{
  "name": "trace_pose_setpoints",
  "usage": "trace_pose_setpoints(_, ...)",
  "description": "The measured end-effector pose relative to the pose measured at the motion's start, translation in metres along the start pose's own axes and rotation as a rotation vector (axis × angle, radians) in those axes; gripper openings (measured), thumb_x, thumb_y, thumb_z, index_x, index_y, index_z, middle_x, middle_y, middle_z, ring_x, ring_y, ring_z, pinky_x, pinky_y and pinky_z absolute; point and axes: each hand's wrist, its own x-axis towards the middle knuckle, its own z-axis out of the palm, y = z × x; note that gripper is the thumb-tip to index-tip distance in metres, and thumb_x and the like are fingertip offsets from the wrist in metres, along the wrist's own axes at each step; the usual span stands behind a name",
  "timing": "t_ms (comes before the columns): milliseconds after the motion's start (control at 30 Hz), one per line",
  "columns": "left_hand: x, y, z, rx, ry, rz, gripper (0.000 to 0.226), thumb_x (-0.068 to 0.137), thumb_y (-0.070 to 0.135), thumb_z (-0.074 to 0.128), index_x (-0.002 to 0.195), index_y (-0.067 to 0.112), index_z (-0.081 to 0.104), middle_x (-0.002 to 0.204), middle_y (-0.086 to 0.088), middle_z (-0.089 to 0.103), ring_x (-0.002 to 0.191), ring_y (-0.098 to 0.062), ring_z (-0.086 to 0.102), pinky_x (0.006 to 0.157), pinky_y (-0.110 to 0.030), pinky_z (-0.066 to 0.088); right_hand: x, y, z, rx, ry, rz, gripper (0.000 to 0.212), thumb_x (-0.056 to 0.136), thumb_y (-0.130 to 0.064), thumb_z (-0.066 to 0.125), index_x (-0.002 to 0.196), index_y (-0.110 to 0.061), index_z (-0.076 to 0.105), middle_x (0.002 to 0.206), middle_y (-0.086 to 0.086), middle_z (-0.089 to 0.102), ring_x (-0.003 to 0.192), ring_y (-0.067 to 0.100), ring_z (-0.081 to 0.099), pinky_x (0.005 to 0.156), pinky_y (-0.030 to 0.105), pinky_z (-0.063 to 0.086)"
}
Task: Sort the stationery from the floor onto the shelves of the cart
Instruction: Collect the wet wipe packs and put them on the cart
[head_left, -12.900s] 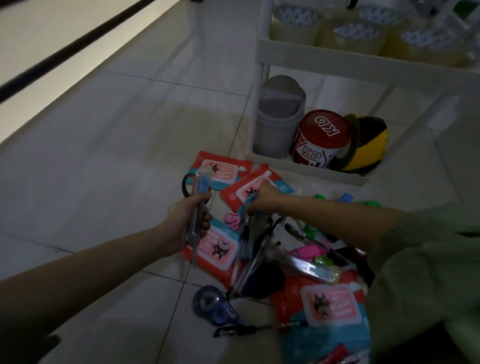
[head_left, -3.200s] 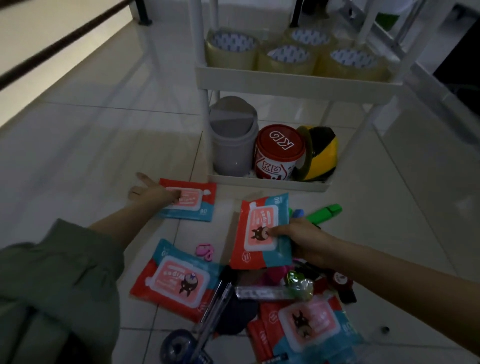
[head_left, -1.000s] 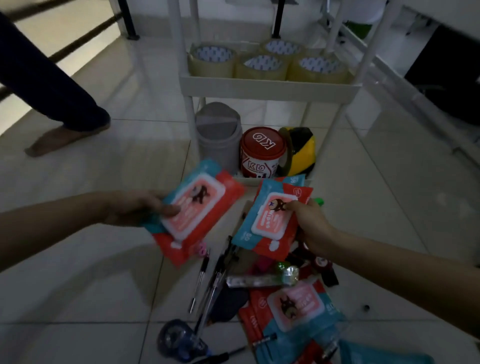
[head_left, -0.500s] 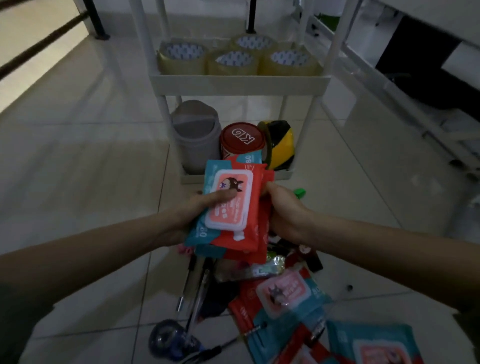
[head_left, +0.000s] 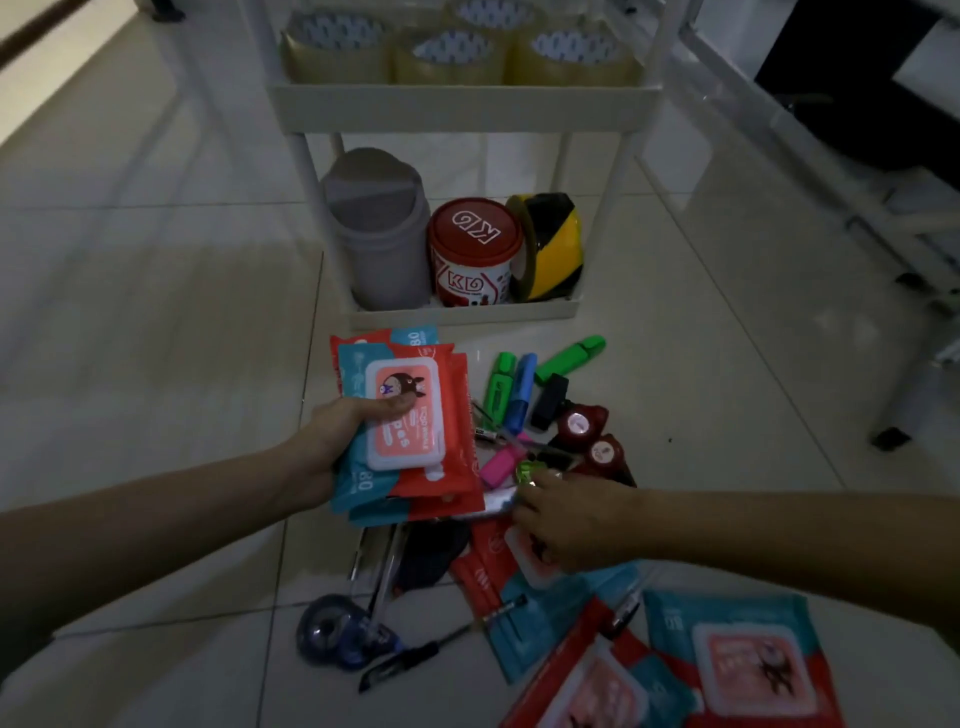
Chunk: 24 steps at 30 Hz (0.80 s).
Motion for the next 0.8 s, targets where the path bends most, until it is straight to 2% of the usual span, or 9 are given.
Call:
trace_pose_setpoints(67,0.0,-0.004,0.001,0.016,0.005,-0.006,0.052,0.056,0.021,0.07,0.106,0.007,0.061,0.082,-0.011,0.072,0.059,-0.02,0.07,0.062,-0.036,0.059,0.003,-0.005,0.005,-0.177,-0.021,0.007,0.053,0.095,-0.025,0.047,0.138,0.0,0.031,0.14,0.023,0.036,0.126,0.036,0.035,0.099,0.045,0.038)
trace_pose_setpoints(167,0.001,-0.007,0.005,0.054,0.004,-0.018,0.061,0.057,0.022,0.071,0.114,0.006,0.059,0.098,-0.015,0.068,0.07,-0.023,0.068,0.067,-0.035,0.058,0.009,-0.009,0.002,-0.225,-0.141,0.031,0.089,0.082,-0.041,0.065,0.145,0.001,0.018,0.147,0.023,0.026,0.133,0.039,0.027,0.109,0.052,0.027)
trace_pose_setpoints(200,0.001,-0.008,0.006,0.061,0.003,-0.022,0.063,0.056,0.023,0.072,0.115,0.005,0.059,0.098,-0.015,0.068,0.069,-0.022,0.068,0.068,-0.035,0.058,0.011,-0.012,0.003,-0.271,-0.149,0.045,0.091,0.082,-0.04,0.066,0.146,0.002,0.016,0.148,0.024,0.025,0.133,0.04,0.026,0.108,0.055,0.026)
trace_pose_setpoints(267,0.002,-0.01,0.009,0.07,-0.007,-0.029,0.058,0.057,0.022,0.072,0.112,0.006,0.06,0.095,-0.014,0.069,0.064,-0.02,0.069,0.066,-0.034,0.058,0.017,-0.019,0.013,-0.334,-0.126,0.077,0.077,0.088,-0.031,0.059,0.144,0.002,0.019,0.147,0.025,0.026,0.133,0.04,0.026,0.106,0.055,0.028)
trace_pose_setpoints(333,0.003,-0.012,0.01,0.072,-0.021,-0.037,0.042,0.067,0.019,0.071,0.105,0.007,0.061,0.089,-0.011,0.07,0.062,-0.018,0.069,0.063,-0.032,0.059,0.02,-0.023,0.023,-0.27,-0.098,0.134,0.065,0.093,-0.02,0.051,0.144,0.001,0.019,0.148,0.025,0.024,0.135,0.039,0.023,0.105,0.053,0.031)
trace_pose_setpoints(400,0.004,-0.013,0.011,0.066,-0.033,-0.044,0.021,0.077,0.017,0.066,0.097,0.009,0.062,0.081,-0.009,0.071,0.059,-0.017,0.069,0.061,-0.031,0.058,0.02,-0.023,0.025,-0.181,-0.095,0.135,0.069,0.09,-0.015,0.054,0.146,0.0,0.015,0.15,0.024,0.019,0.137,0.038,0.02,0.106,0.054,0.029)
trace_pose_setpoints(500,0.007,-0.016,0.009,0.06,-0.037,-0.035,0.022,0.072,0.017,0.068,0.092,0.011,0.062,0.072,-0.006,0.073,0.057,-0.017,0.07,0.06,-0.031,0.059,0.018,-0.018,0.019,-0.106,-0.101,0.117,0.082,0.084,-0.012,0.063,0.147,-0.002,0.012,0.149,0.02,0.02,0.135,0.036,0.023,0.109,0.053,0.027)
trace_pose_setpoints(633,0.007,-0.018,0.007,0.052,-0.022,-0.031,0.009,0.08,0.015,0.064,0.088,0.012,0.063,0.066,-0.004,0.073,0.054,-0.017,0.069,0.057,-0.03,0.058,0.018,-0.014,0.015,-0.049,-0.074,0.128,0.083,0.079,-0.021,0.069,0.143,-0.003,0.02,0.144,0.017,0.031,0.131,0.032,0.03,0.11,0.05,0.025)
trace_pose_setpoints(800,0.007,-0.018,0.007,0.034,-0.013,-0.014,0.007,0.083,0.015,0.063,0.089,0.011,0.063,0.066,-0.004,0.073,0.055,-0.016,0.069,0.056,-0.029,0.059,0.022,-0.003,0.013,0.095,-0.193,0.117,0.084,0.072,-0.049,0.073,0.137,-0.008,0.038,0.135,0.012,0.046,0.12,0.029,0.04,0.102,0.039,0.036)
